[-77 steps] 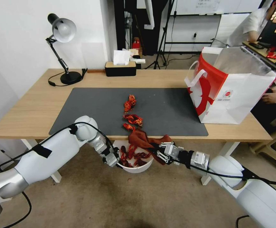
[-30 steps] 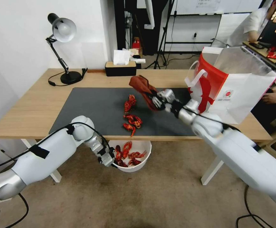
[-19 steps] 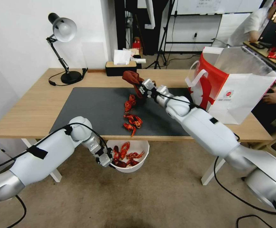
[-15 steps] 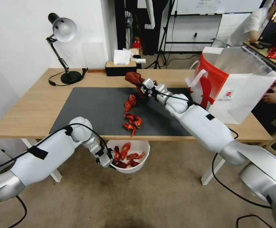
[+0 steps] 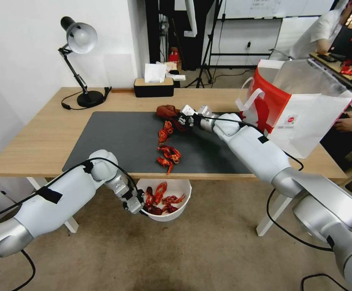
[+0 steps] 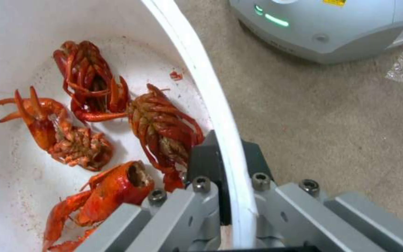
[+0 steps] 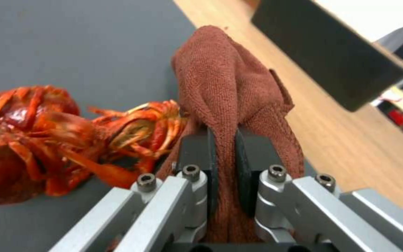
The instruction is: Sweep shrimp from table into container with towel, then put container into takeout bag.
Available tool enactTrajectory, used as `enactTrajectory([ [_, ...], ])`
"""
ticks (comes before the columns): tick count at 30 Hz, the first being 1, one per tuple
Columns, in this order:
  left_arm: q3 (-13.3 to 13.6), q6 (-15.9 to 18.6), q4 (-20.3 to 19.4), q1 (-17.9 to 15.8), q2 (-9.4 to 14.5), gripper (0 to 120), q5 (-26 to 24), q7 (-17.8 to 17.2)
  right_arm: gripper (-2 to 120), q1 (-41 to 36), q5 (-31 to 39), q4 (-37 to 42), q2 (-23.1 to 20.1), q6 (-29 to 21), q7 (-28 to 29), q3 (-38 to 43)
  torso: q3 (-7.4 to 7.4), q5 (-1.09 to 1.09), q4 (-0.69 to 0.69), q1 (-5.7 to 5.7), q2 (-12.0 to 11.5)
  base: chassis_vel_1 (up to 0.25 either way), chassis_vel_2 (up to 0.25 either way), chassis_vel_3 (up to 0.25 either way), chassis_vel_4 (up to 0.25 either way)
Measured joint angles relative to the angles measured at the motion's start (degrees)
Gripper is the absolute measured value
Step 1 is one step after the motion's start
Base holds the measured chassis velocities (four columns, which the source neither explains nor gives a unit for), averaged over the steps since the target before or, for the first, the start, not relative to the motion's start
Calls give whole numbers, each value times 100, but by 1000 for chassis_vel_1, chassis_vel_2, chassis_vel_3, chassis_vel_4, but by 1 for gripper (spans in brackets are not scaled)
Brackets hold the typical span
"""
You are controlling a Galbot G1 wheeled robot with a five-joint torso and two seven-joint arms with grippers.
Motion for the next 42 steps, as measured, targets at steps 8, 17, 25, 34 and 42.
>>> enactTrajectory([
  [8, -51, -2, -72, 65, 62, 0, -2, -3, 7, 39, -59, -206, 66, 185, -522, -24, 0, 0, 1, 0, 0, 0, 0, 0, 0],
  [17, -87, 11, -88, 31, 41, 0, -1, -11, 7, 62, 204, -121, -210, 823, -1133, -181, 0, 0, -2, 0, 0, 0, 0, 0, 0],
  [25, -83, 20, -78, 25, 31, 0, -1, -17, 7, -70, 506, 199, -444, 884, -1467, -236, 0, 1, 1, 0, 0, 0, 0, 0, 0],
  [34, -105, 23, -106, 48, 100, 0, -12, -26, 7, -262, 755, 777, -784, 885, -1696, -391, 0, 1, 0, 0, 0, 0, 0, 0, 0],
  [42, -122, 24, -114, 87, 109, 0, -15, -28, 7, -423, 923, 1157, -998, 885, -1660, -489, 0, 0, 0, -1, 0, 0, 0, 0, 0],
])
